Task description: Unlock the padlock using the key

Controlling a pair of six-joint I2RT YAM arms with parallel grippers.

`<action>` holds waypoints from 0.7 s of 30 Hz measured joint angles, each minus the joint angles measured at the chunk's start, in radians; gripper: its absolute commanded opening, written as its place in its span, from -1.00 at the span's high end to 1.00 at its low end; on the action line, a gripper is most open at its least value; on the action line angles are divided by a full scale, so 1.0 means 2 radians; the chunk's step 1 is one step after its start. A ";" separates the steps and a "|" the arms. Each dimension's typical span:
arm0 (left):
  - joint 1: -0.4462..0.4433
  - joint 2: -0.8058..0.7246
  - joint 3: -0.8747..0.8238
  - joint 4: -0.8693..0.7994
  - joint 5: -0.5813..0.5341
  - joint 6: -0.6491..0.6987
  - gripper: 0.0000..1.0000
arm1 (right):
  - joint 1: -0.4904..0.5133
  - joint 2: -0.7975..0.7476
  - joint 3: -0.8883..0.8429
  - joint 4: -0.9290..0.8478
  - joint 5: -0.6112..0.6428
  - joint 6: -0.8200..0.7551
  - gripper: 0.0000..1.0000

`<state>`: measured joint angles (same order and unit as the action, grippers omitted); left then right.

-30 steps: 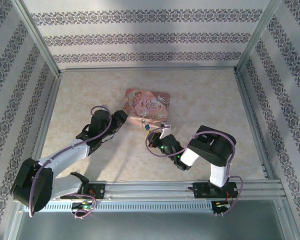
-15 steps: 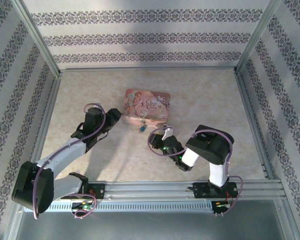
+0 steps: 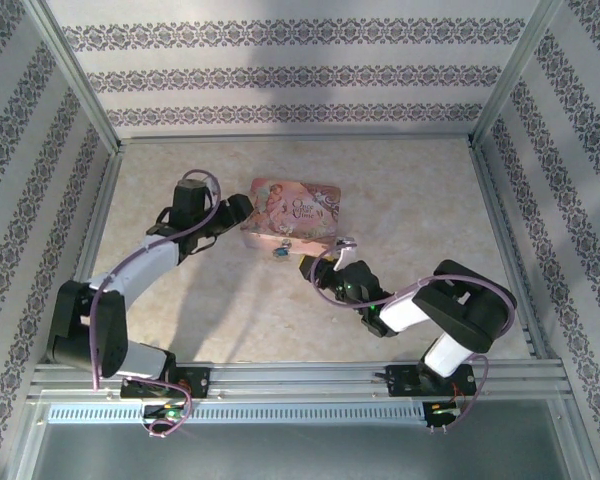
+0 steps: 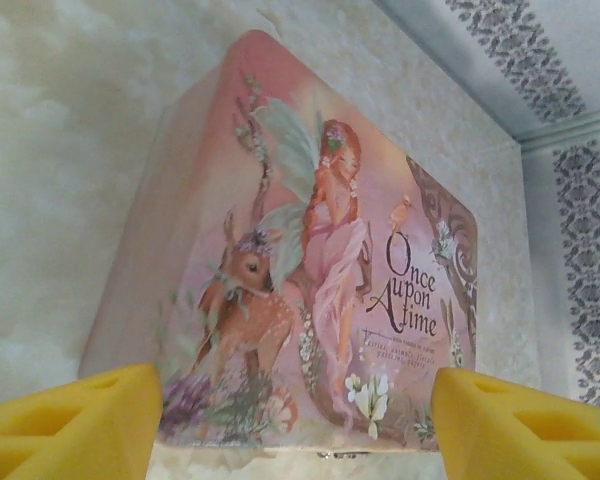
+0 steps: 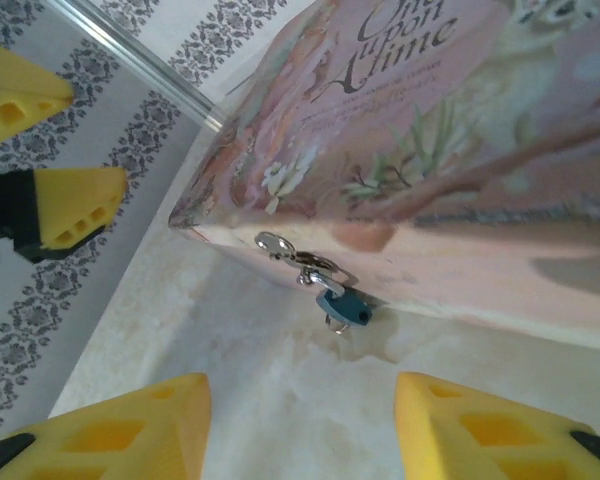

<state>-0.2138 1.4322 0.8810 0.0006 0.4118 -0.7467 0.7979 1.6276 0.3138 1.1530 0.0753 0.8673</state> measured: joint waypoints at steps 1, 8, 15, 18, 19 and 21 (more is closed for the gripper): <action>0.000 0.014 0.011 -0.006 0.006 0.009 -0.45 | -0.006 0.002 0.003 -0.001 -0.012 0.006 -0.15; 0.003 0.110 0.070 -0.051 0.032 0.049 -0.44 | -0.035 0.035 0.041 -0.006 -0.069 0.041 -0.20; 0.003 0.127 0.066 -0.084 0.032 0.064 -0.30 | -0.082 0.064 0.067 -0.008 -0.121 0.056 -0.21; 0.003 0.124 0.054 -0.070 0.044 0.061 -0.24 | -0.104 0.072 0.079 -0.010 -0.147 0.053 -0.22; 0.003 0.121 0.047 -0.062 0.048 0.059 -0.24 | -0.114 0.076 0.083 -0.011 -0.159 0.051 -0.23; 0.003 0.115 0.034 -0.050 0.055 0.054 -0.22 | -0.130 0.083 0.091 -0.011 -0.181 0.046 -0.25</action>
<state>-0.2073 1.6615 0.9489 -0.1001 0.5213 -0.6395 0.5388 1.7935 0.4965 1.1301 -0.2859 0.9596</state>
